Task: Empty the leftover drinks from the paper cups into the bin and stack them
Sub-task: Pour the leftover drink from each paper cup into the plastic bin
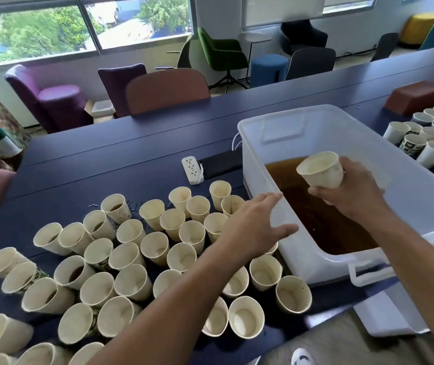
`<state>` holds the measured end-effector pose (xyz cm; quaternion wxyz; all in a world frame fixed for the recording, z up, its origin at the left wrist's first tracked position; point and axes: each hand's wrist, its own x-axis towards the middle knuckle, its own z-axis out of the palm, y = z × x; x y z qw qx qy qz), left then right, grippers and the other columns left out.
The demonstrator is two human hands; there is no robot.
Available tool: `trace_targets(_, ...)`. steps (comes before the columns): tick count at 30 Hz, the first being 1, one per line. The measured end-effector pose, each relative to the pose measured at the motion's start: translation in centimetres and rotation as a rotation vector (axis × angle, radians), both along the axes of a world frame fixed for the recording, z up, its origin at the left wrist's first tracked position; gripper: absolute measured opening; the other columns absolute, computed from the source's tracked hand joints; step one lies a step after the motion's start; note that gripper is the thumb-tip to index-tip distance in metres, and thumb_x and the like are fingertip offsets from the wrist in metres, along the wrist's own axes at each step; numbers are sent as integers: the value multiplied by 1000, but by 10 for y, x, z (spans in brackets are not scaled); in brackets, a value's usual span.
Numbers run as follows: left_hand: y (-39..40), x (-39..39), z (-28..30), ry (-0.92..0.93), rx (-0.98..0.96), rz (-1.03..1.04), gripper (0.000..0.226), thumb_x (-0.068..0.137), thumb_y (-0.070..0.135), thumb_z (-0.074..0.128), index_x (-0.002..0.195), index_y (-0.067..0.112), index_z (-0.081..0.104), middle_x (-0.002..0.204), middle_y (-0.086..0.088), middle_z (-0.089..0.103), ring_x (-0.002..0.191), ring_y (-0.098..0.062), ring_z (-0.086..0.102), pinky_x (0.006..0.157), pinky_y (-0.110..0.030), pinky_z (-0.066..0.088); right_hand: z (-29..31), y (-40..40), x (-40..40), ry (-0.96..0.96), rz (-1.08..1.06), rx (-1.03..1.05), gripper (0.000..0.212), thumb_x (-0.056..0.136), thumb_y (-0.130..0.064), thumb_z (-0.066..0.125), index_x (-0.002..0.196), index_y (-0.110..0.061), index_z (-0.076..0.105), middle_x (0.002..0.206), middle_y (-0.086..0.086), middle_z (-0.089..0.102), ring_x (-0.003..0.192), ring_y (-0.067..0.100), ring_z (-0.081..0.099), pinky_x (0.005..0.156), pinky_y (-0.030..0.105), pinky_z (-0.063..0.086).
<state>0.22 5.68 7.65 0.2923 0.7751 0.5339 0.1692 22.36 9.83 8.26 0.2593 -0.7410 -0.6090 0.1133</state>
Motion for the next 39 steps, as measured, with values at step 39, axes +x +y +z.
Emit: trace_targets(39, -143, -413, -88, 58, -337, 1369, 30, 96, 40, 60, 112, 15, 65, 114, -8, 70, 98, -28, 67, 89, -41, 55, -54, -18, -503, 323, 1013, -178, 18, 92, -36, 62, 96, -28, 78, 81, -11, 73, 76, 11, 68, 78, 37, 57)
